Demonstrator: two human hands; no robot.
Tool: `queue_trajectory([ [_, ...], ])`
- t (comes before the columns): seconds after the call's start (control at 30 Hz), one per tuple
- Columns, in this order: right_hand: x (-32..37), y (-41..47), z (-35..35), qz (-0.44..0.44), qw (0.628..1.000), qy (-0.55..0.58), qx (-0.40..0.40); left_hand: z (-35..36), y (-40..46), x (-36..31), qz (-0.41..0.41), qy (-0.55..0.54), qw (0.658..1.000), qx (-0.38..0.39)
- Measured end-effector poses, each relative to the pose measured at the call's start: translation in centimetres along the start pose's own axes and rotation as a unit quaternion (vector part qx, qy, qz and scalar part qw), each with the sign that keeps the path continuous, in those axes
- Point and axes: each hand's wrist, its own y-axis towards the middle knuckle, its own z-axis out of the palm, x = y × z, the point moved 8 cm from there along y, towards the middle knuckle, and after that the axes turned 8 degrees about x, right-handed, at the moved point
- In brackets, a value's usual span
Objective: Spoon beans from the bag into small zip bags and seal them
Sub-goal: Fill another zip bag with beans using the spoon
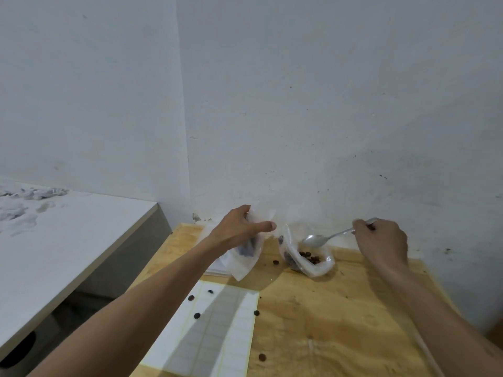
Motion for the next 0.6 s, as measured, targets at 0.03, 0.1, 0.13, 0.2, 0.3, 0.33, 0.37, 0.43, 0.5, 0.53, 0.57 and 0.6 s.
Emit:
queue_trajectory([
  [0.03,-0.8,-0.2,0.8,0.01,1.0,0.004,0.02,0.1,-0.1,-0.4,0.0,-0.016,1.0,-0.004],
  [0.1,-2.0,-0.7,2.6,0.028,0.997,0.007,0.078,0.4,0.0,-1.0,0.008,-0.03,0.999,-0.007],
  [0.13,-2.4,-0.9,3.3,0.037,0.994,0.003,0.107,0.4,0.0,-1.4,0.012,-0.035,0.999,-0.009],
  [0.2,-2.7,-1.0,4.0,0.053,0.988,-0.028,0.143,0.1,0.1,-2.0,0.01,-0.063,0.998,-0.024],
  [0.3,-1.9,-0.8,3.5,0.044,0.977,-0.16,0.131,-0.5,0.2,-2.2,0.0,-0.119,0.991,-0.055],
  [0.33,-0.9,-1.1,3.2,0.011,0.979,-0.166,0.119,-0.6,0.2,-2.4,0.0,-0.129,0.99,-0.06],
  [0.37,0.6,-1.5,3.3,-0.039,0.982,-0.148,0.115,-0.5,0.1,-2.8,0.001,-0.133,0.989,-0.063],
  [0.43,3.6,-2.9,4.4,-0.121,0.975,-0.059,0.174,0.2,0.0,-3.7,0.005,-0.139,0.988,-0.062],
  [0.5,5.0,-4.5,6.8,-0.117,0.952,0.038,0.28,1.4,0.0,-4.4,0.002,-0.146,0.988,-0.053],
  [0.53,5.4,-5.1,7.8,-0.11,0.942,0.07,0.308,2.2,0.2,-4.5,-0.002,-0.145,0.988,-0.048],
  [0.57,5.6,-5.3,8.3,-0.11,0.938,0.092,0.315,2.7,0.1,-4.9,-0.003,-0.141,0.989,-0.046],
  [0.6,5.8,-5.3,8.4,-0.11,0.937,0.114,0.31,3.1,0.0,-5.1,0.0,-0.137,0.99,-0.046],
])
